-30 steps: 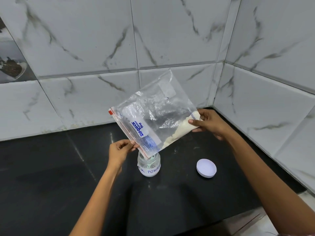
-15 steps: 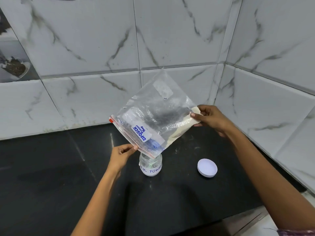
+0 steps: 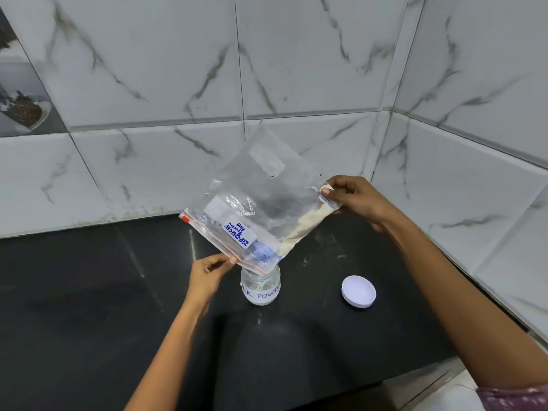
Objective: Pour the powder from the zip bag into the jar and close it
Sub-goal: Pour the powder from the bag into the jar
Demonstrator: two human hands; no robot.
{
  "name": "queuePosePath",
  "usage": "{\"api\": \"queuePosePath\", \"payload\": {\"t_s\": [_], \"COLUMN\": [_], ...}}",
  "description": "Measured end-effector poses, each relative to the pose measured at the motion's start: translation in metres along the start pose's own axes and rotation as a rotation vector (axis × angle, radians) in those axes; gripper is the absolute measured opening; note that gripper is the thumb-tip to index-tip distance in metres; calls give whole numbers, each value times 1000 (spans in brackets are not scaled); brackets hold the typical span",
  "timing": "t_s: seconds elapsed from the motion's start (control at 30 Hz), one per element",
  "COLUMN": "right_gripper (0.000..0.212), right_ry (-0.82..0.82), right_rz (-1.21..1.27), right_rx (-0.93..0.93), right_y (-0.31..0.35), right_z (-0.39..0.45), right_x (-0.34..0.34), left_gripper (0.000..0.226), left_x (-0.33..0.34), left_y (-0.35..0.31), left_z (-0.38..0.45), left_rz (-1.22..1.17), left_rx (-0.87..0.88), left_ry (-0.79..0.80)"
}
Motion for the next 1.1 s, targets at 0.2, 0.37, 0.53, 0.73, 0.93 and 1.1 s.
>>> {"api": "queuePosePath", "payload": {"t_s": [0.2, 0.37, 0.53, 0.73, 0.93, 1.1], "right_gripper": [18, 22, 30, 31, 14, 5], "right_ry": [-94, -48, 85, 60, -169, -296], "right_rz": [27, -11, -30, 342, 554, 452], "right_rx": [-20, -8, 28, 87, 137, 68], "right_y": [3, 10, 17, 8, -10, -11], "right_z": [1, 2, 2, 2, 1, -1], "right_x": [-7, -7, -7, -6, 1, -1], "left_gripper": [7, 7, 7, 10, 13, 14], "left_x": [4, 4, 4, 4, 3, 5], "left_y": [2, 3, 6, 11, 14, 14], "left_z": [-3, -4, -5, -6, -7, -6], "left_rz": [-3, -12, -36, -98, -130, -157], "left_rx": [20, 22, 13, 10, 22, 13], "left_ry": [-12, -30, -63, -108, -119, -142]}}
Point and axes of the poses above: each hand's wrist, its own z-axis towards the middle knuckle, its own x-axis out of the palm, y = z × x, the point moved 3 cm from there along z, towards the middle knuckle, and after that the axes turned 2 degrees about y, right-handed, at the moved point
